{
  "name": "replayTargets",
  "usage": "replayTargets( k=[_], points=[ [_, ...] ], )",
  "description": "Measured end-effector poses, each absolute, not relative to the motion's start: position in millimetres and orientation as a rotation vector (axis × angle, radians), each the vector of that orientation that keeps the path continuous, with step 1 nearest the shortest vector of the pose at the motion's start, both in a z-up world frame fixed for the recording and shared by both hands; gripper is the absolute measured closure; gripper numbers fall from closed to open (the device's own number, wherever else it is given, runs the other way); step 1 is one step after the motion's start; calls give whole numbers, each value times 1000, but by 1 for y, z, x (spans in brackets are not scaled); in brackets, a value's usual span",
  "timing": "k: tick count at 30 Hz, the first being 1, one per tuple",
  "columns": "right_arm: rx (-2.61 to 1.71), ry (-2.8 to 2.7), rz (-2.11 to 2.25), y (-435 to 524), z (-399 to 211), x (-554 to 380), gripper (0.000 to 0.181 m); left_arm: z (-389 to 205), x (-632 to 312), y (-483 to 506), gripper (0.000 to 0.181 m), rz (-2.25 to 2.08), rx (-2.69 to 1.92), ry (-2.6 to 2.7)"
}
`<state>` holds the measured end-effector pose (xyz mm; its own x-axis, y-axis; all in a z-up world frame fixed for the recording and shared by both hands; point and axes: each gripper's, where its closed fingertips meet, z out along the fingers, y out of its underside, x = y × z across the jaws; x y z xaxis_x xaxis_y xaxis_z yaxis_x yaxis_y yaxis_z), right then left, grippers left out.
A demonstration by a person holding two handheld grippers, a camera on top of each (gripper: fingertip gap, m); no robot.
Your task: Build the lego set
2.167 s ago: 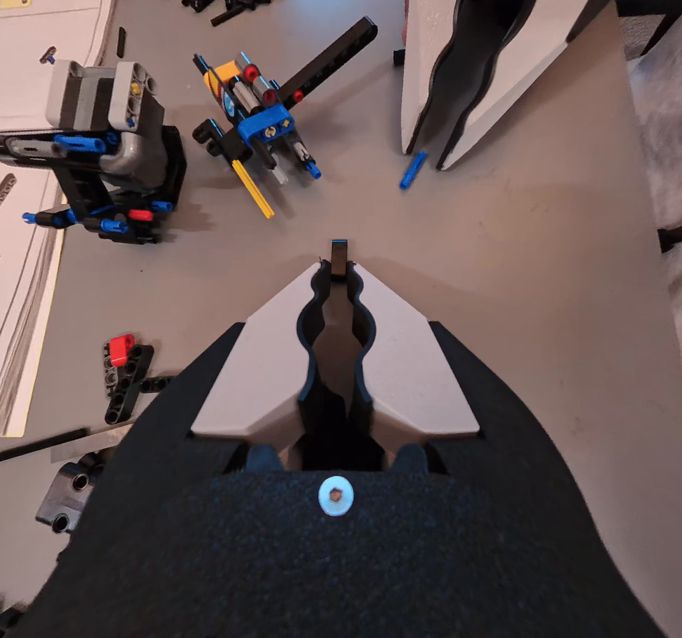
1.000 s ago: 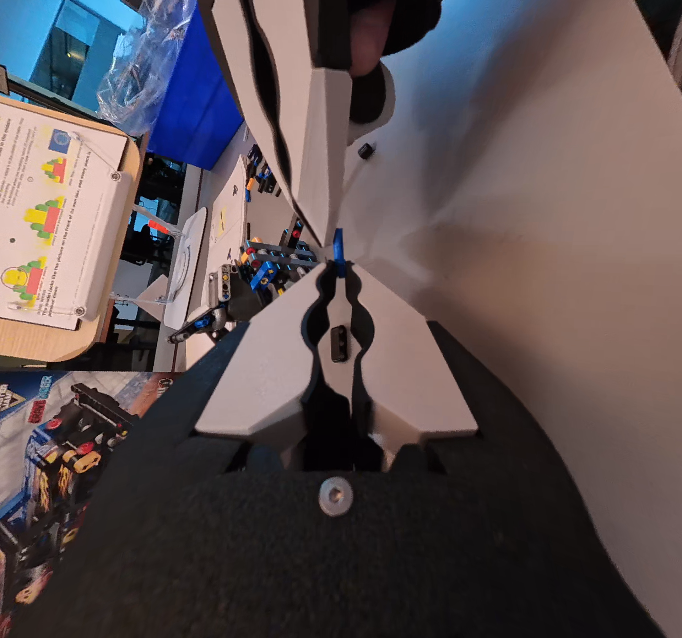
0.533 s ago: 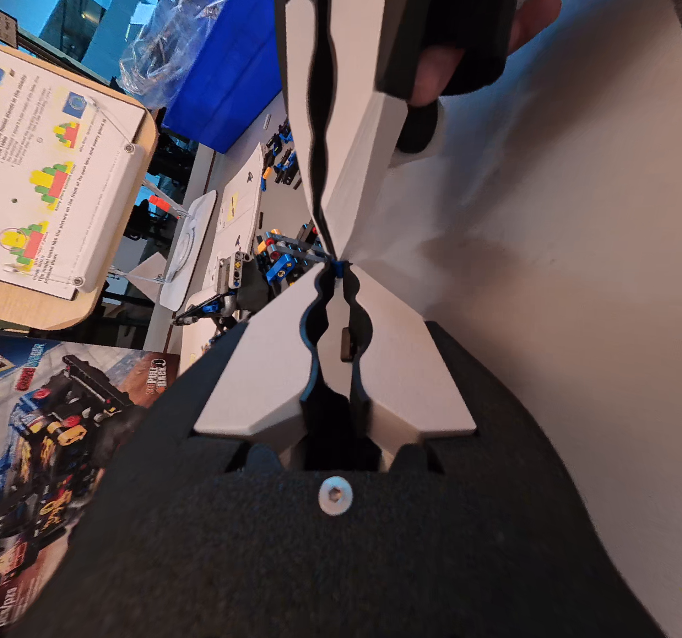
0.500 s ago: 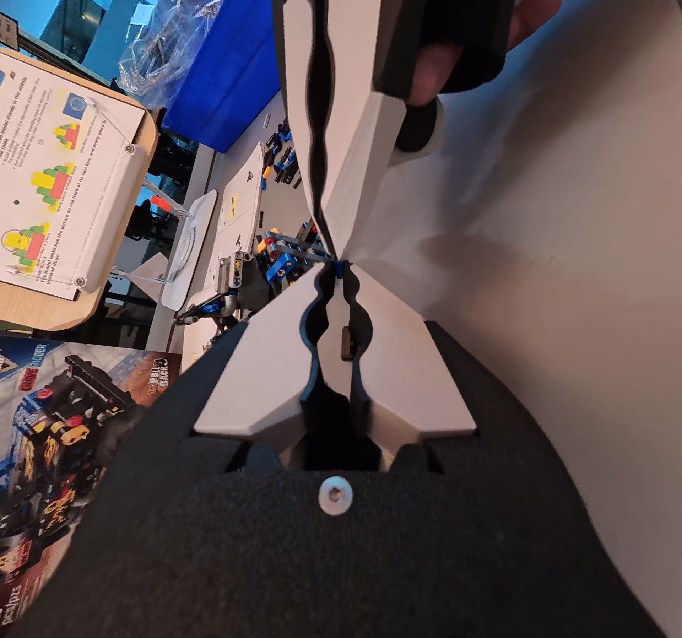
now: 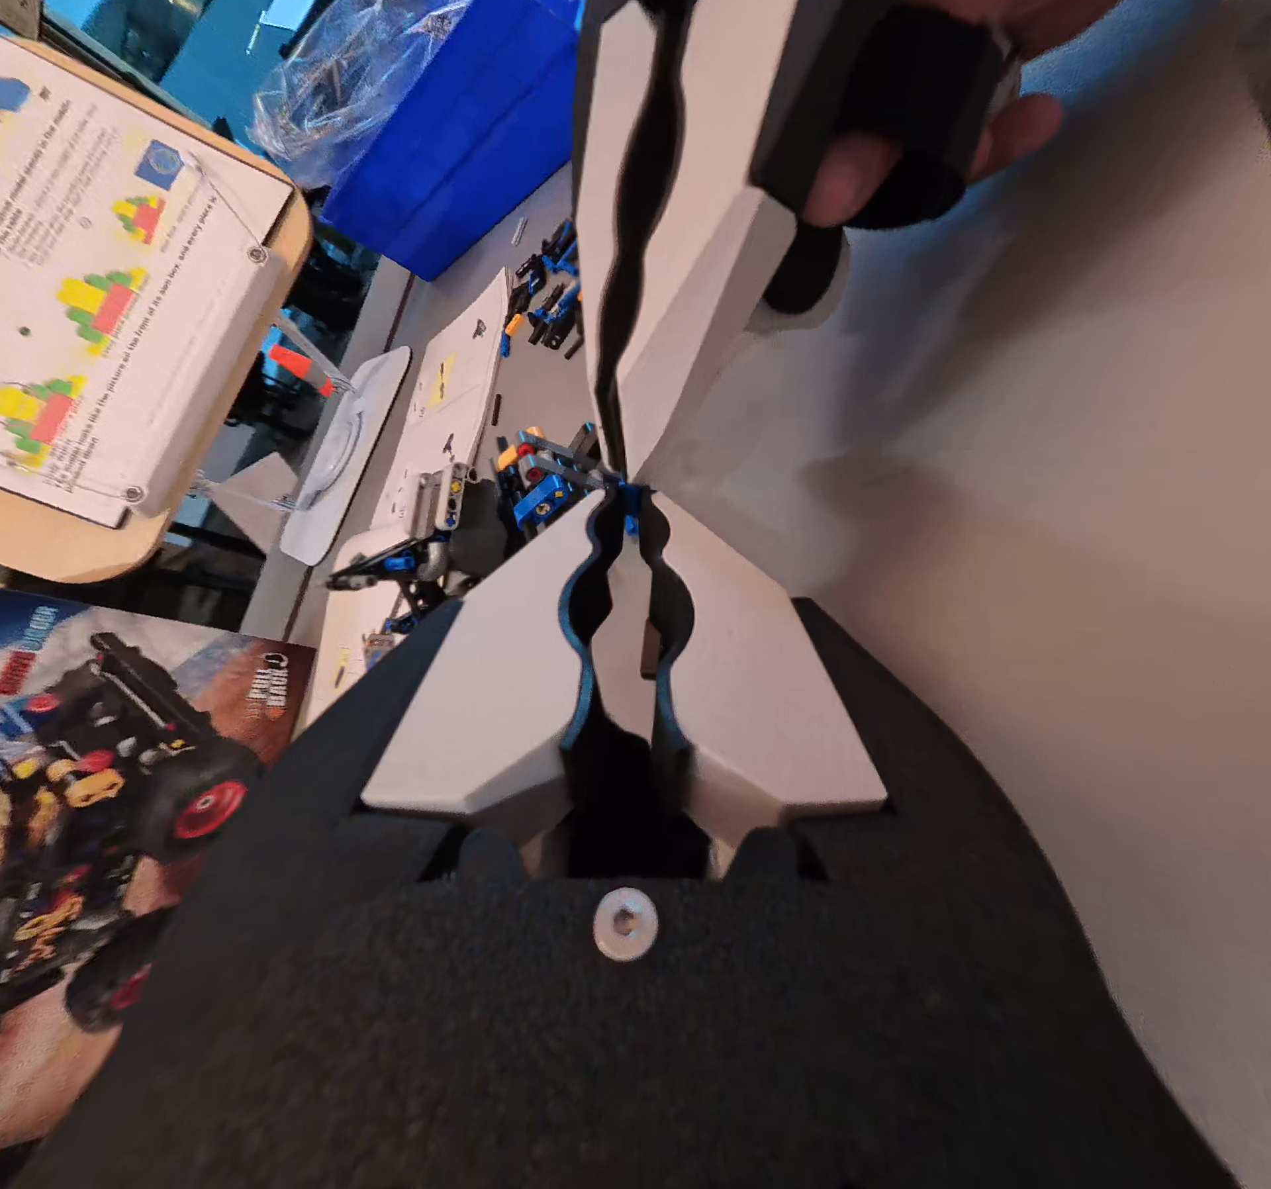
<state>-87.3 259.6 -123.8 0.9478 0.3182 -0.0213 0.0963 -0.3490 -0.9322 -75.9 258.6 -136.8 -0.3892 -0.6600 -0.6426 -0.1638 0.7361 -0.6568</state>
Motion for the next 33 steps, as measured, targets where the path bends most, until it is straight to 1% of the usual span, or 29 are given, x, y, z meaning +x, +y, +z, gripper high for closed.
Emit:
replayTargets(
  k=[7, 12, 18, 21, 25, 33],
  points=[
    [-1886, -299, 260, 259, -118, -89, 178, -130, -76, 256, 180, -745, -700, 1912],
    [-1856, -252, 412, 255, -109, -90, 178, -121, -78, 254, 179, -678, -570, 1847],
    [-1858, -219, 452, 257, -111, -89, 178, -125, -77, 258, 180, -626, -569, 1866],
    [-1882, -238, 425, 257, -117, -90, 172, -125, -77, 260, 180, -645, -604, 1874],
    [-1876, -227, 409, 259, -116, -90, 177, -126, -77, 259, 180, -606, -574, 1871],
    [-1863, -210, 446, 258, -115, -90, 178, -122, -77, 260, 180, -510, -496, 1827]
  ],
)
